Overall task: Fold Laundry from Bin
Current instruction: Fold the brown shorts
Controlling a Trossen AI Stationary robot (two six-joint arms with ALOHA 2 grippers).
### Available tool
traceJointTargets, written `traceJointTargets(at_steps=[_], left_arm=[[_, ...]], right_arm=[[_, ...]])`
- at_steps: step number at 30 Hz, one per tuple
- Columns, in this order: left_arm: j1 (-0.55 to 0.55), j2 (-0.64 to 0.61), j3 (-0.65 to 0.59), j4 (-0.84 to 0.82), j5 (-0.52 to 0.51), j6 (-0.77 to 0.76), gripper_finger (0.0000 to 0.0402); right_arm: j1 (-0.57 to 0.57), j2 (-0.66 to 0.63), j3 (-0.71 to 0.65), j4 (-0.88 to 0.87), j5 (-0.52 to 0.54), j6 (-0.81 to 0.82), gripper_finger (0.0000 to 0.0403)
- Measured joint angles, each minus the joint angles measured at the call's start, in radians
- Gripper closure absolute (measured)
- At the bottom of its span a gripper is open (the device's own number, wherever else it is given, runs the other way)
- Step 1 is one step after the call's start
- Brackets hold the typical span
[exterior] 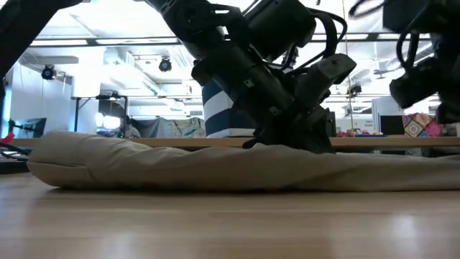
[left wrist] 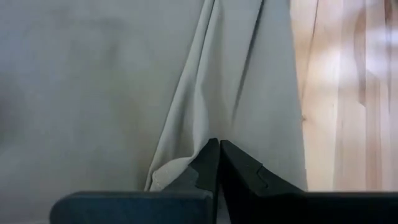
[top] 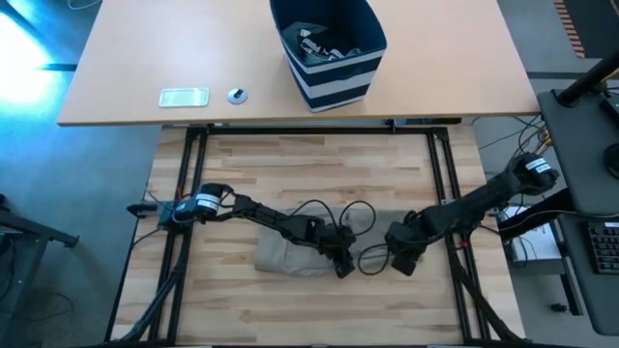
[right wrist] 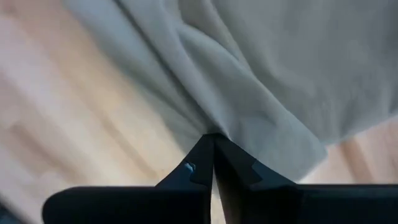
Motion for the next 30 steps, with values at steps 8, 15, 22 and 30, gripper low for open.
traceJointTargets(at_steps=[8, 15, 22, 30], left_arm=[[-0.002, -0.001, -0.002, 0.000, 0.012, 0.003, 0.0401], [-0.006, -0.003, -0.002, -0.001, 0.007, 0.012, 0.0401], [-0.011, -0.011, -0.003, -0.013, -0.004, 0.008, 0.0401], [-0.006, -0.028, -0.006, -0.029, -0.013, 0.007, 0.0401]], right_arm=[[-0.001, -0.110, -0.023, 0.034, 0.045, 0.094, 0.0394], [-0.022, -0.071, -0.141, 0.051, 0.046, 0.164, 0.0394], [-0.021, -0.105, -0.164, 0.016, -0.013, 0.298, 0.0394], [-0.017, -0.129, -0.034, 0.133, 0.133, 0.215, 0.0394]])
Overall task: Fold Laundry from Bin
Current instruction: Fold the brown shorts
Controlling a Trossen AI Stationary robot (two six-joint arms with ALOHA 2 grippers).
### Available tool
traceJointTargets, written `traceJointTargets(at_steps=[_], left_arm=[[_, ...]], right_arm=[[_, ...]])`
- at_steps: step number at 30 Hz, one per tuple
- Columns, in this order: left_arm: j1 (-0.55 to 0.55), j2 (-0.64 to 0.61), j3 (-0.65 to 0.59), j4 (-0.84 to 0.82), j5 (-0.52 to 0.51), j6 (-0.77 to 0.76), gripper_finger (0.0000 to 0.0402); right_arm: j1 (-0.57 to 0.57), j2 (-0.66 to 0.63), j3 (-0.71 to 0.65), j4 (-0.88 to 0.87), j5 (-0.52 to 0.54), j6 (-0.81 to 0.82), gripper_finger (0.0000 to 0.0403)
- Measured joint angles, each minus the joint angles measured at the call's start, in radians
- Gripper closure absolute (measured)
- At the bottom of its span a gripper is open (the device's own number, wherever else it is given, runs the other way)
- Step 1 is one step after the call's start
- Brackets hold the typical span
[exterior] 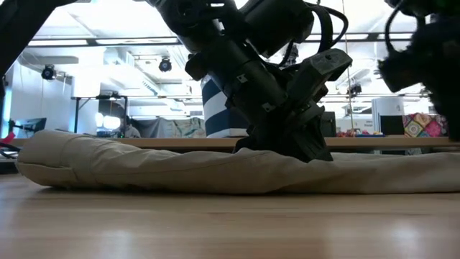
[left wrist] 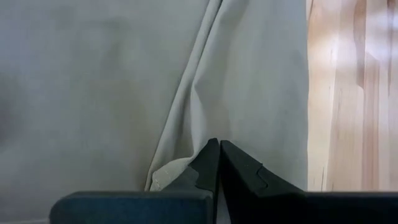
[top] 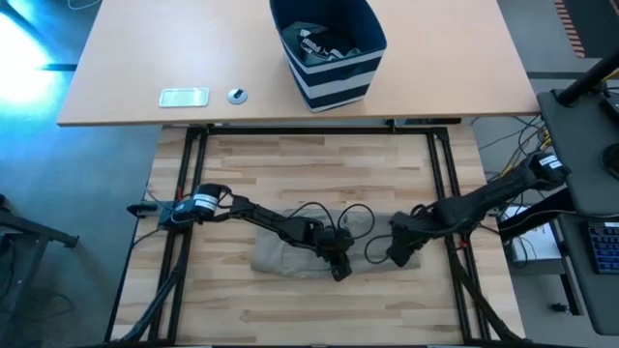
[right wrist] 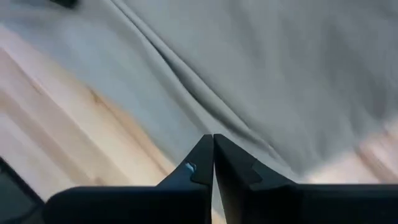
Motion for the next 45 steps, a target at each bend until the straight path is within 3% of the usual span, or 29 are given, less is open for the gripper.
traceJointTargets(at_steps=[3, 9, 13, 16, 19, 25, 32, 36, 40, 45], left_arm=[[0.001, -0.001, 0.000, 0.000, -0.002, -0.010, 0.0401], [0.001, -0.011, 0.000, -0.021, -0.010, -0.017, 0.0402], [0.002, -0.014, 0.001, -0.024, -0.017, -0.017, 0.0402], [-0.001, -0.016, 0.001, -0.031, -0.016, -0.018, 0.0402], [-0.003, -0.016, 0.001, -0.031, -0.014, -0.018, 0.0401], [-0.003, -0.018, 0.001, -0.031, -0.009, -0.008, 0.0401], [-0.010, -0.045, 0.000, -0.070, -0.038, -0.045, 0.0401], [-0.010, -0.080, 0.000, -0.064, -0.054, -0.037, 0.0401], [-0.009, -0.131, 0.000, -0.081, -0.060, -0.033, 0.0401], [0.010, -0.261, -0.012, -0.268, -0.157, -0.079, 0.0401]], right_arm=[[0.000, 0.045, -0.002, 0.080, 0.010, -0.007, 0.0394], [0.017, 0.193, -0.063, 0.058, -0.007, -0.045, 0.0394], [0.029, 0.204, -0.045, 0.011, -0.006, -0.130, 0.0394], [0.057, 0.158, 0.007, -0.031, 0.037, -0.165, 0.0394], [0.100, 0.108, 0.072, 0.055, 0.101, -0.188, 0.0394], [0.183, 0.154, 0.024, 0.228, 0.273, -0.225, 0.0394], [0.223, 0.255, -0.055, 0.288, 0.212, -0.274, 0.0394], [0.227, 0.244, -0.051, 0.261, 0.208, -0.313, 0.0394], [0.227, 0.170, 0.017, 0.101, 0.229, -0.320, 0.0394], [0.224, 0.077, 0.090, -0.106, 0.309, -0.164, 0.0388]])
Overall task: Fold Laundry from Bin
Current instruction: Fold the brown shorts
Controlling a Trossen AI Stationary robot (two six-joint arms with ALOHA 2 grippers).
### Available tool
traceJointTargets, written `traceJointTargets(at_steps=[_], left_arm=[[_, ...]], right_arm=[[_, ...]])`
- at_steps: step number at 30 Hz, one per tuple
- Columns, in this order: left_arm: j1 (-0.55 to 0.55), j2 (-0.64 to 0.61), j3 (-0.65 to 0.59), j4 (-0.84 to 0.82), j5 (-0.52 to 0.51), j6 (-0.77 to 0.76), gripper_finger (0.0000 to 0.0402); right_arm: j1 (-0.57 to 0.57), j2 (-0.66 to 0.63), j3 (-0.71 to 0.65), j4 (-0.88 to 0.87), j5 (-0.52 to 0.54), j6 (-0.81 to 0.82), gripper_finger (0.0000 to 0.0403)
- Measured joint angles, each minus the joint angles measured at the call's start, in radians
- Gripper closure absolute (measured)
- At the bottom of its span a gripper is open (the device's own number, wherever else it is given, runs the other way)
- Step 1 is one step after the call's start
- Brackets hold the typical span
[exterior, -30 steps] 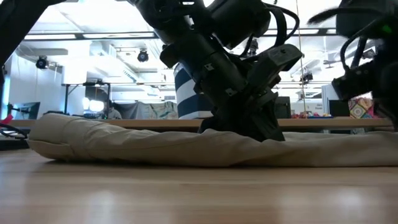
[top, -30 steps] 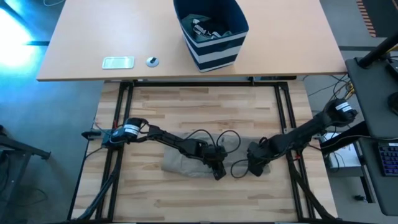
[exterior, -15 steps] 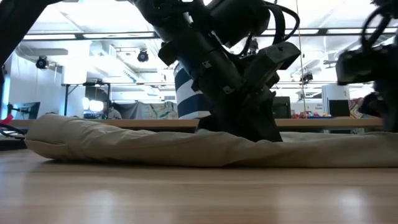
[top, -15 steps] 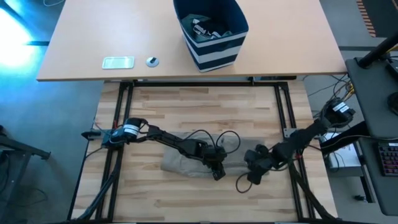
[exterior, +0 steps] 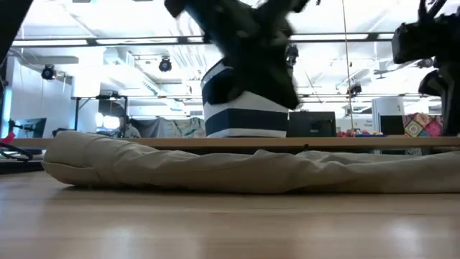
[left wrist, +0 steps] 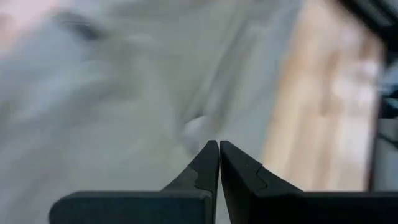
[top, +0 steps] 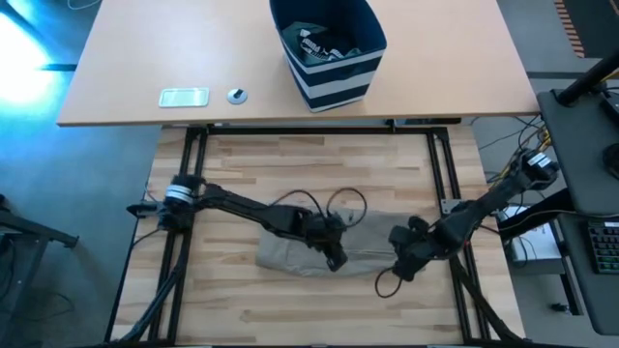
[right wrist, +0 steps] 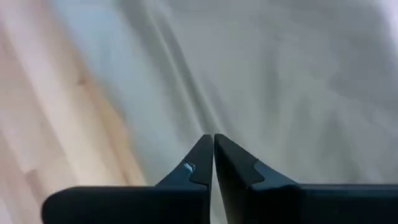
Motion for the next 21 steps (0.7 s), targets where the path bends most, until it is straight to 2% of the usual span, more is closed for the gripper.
traceJointTargets(at_steps=[2, 5, 7, 9, 13, 17, 21], left_arm=[[0.022, -0.052, -0.020, -0.106, -0.023, 0.007, 0.0401], [0.059, -0.135, -0.076, -0.211, -0.001, 0.029, 0.0401], [0.072, -0.186, -0.131, -0.286, 0.012, 0.032, 0.0402], [0.073, -0.225, -0.203, -0.330, 0.021, 0.023, 0.0401], [0.036, -0.296, -0.365, -0.279, 0.053, -0.038, 0.0402], [-0.033, -0.303, -0.484, -0.214, 0.064, -0.117, 0.0402], [-0.110, -0.324, -0.504, -0.141, -0.022, -0.180, 0.0399]], right_arm=[[-0.021, -0.029, 0.002, -0.003, -0.007, 0.043, 0.0375], [-0.081, -0.038, -0.029, -0.006, -0.105, 0.097, 0.0347], [-0.130, -0.019, -0.057, -0.005, -0.152, 0.067, 0.0329], [-0.180, 0.006, -0.076, -0.003, -0.153, 0.014, 0.0316], [-0.311, 0.084, -0.087, 0.056, -0.149, -0.136, 0.0305], [-0.513, 0.188, -0.068, 0.107, -0.157, -0.343, 0.0299], [-0.757, 0.297, 0.016, 0.141, -0.130, -0.624, 0.0289]])
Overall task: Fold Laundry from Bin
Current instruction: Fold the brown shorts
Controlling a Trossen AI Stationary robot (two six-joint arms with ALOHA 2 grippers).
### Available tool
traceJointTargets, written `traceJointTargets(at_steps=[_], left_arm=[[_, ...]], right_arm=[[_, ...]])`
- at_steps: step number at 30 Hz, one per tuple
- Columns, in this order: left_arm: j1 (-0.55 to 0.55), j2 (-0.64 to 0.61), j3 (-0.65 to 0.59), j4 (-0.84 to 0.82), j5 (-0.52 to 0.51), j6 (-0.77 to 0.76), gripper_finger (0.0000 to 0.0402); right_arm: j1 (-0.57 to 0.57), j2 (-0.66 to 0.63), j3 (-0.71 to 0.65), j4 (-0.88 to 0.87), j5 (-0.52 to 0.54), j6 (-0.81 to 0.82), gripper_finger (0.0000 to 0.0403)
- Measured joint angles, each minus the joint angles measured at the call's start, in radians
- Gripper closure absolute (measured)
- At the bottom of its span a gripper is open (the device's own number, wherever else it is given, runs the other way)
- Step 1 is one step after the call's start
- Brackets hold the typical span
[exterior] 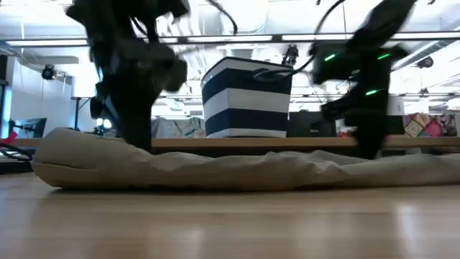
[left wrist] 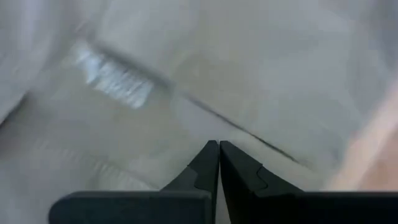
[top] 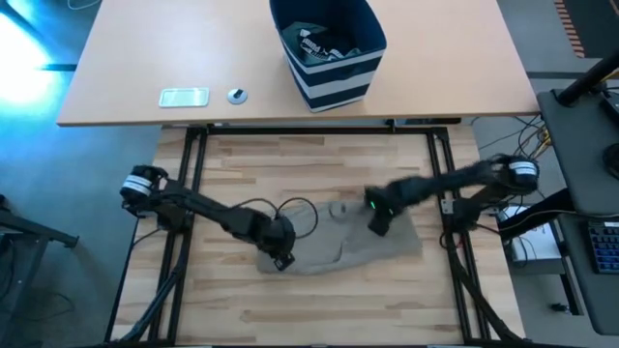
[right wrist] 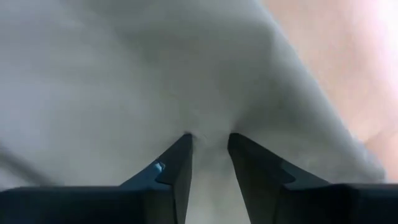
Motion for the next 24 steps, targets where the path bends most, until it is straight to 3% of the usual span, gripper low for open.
traceJointTargets(at_steps=[5, 10, 14, 18, 24], left_arm=[[0.010, -0.079, 0.033, -0.050, -0.056, 0.065, 0.0360], [0.141, -0.165, -0.010, -0.104, -0.022, 0.252, 0.0287], [0.280, -0.174, -0.070, -0.083, 0.057, 0.512, 0.0228], [0.388, -0.145, -0.144, -0.009, 0.140, 0.757, 0.0193], [0.374, -0.091, -0.219, 0.019, 0.157, 0.854, 0.0187]], right_arm=[[-0.221, 0.104, 0.222, -0.011, 0.039, -0.311, 0.0276], [-0.285, 0.121, 0.448, -0.115, 0.036, -0.389, 0.0255], [-0.242, 0.083, 0.524, -0.158, 0.021, -0.241, 0.0238], [-0.125, 0.032, 0.516, -0.163, 0.014, -0.030, 0.0234], [0.056, 0.009, 0.522, -0.182, -0.018, 0.064, 0.0234]])
